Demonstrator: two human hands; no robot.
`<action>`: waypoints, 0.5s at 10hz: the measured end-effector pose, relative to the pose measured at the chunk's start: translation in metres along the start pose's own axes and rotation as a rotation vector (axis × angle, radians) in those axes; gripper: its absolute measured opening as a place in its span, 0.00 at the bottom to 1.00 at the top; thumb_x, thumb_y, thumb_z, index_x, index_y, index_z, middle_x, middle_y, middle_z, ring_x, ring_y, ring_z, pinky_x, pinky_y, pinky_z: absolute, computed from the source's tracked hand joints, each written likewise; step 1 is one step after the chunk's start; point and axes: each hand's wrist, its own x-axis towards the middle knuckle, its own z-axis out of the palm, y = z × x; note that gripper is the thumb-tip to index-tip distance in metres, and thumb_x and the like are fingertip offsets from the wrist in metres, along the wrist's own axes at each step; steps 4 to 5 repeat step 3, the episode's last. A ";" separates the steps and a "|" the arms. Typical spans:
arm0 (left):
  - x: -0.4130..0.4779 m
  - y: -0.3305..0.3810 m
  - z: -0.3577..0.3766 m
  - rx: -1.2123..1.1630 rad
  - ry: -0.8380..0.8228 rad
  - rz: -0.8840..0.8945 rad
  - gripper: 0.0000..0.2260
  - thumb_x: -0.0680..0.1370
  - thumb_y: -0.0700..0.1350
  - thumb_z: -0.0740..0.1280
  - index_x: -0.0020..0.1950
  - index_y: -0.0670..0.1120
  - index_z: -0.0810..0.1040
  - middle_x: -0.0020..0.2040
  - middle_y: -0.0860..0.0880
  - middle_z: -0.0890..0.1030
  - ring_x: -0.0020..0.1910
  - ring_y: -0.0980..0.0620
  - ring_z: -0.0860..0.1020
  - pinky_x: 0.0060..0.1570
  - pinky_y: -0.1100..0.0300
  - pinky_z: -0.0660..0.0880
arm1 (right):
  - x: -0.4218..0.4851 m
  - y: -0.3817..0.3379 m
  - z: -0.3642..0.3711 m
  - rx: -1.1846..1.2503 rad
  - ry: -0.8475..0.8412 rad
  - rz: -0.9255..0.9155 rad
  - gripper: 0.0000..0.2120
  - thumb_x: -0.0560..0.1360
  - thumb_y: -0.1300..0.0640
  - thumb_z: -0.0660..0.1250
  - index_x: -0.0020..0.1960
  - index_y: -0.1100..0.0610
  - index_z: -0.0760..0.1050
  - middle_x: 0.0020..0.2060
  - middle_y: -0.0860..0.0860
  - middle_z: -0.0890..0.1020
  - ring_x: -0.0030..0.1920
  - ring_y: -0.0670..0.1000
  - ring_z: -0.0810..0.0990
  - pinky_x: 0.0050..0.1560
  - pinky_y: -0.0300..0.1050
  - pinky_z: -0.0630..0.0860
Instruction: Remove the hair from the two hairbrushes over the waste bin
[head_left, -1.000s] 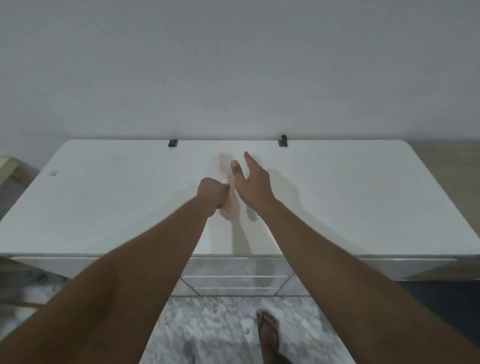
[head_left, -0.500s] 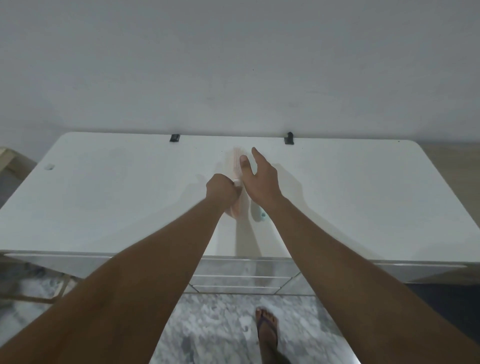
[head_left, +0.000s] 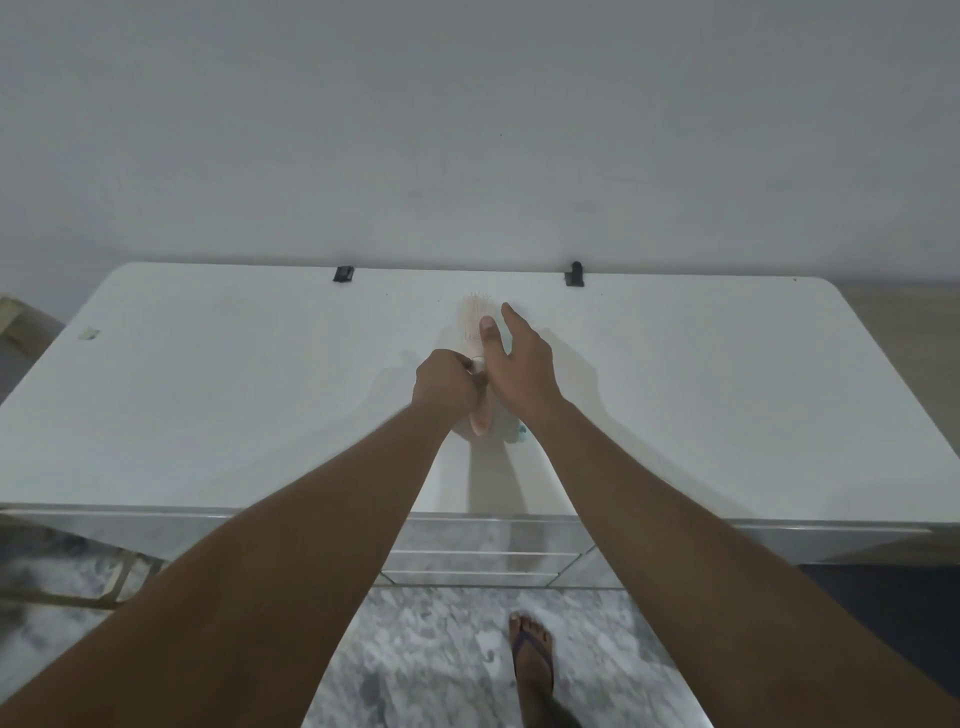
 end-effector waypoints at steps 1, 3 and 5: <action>0.003 -0.003 0.001 -0.042 0.013 -0.032 0.12 0.79 0.44 0.63 0.61 0.44 0.79 0.59 0.42 0.82 0.57 0.43 0.79 0.57 0.55 0.75 | -0.001 0.000 0.001 0.004 -0.009 0.004 0.28 0.82 0.44 0.56 0.78 0.56 0.61 0.76 0.52 0.65 0.77 0.51 0.62 0.72 0.40 0.57; 0.006 -0.007 -0.006 -0.045 0.030 -0.016 0.23 0.77 0.53 0.68 0.69 0.44 0.75 0.66 0.46 0.79 0.64 0.45 0.77 0.64 0.53 0.73 | -0.005 -0.005 -0.005 0.014 0.018 -0.016 0.28 0.82 0.44 0.56 0.78 0.56 0.60 0.76 0.52 0.65 0.77 0.50 0.62 0.69 0.36 0.56; 0.006 -0.007 -0.006 -0.045 0.030 -0.016 0.23 0.77 0.53 0.68 0.69 0.44 0.75 0.66 0.46 0.79 0.64 0.45 0.77 0.64 0.53 0.73 | -0.005 -0.005 -0.005 0.014 0.018 -0.016 0.28 0.82 0.44 0.56 0.78 0.56 0.60 0.76 0.52 0.65 0.77 0.50 0.62 0.69 0.36 0.56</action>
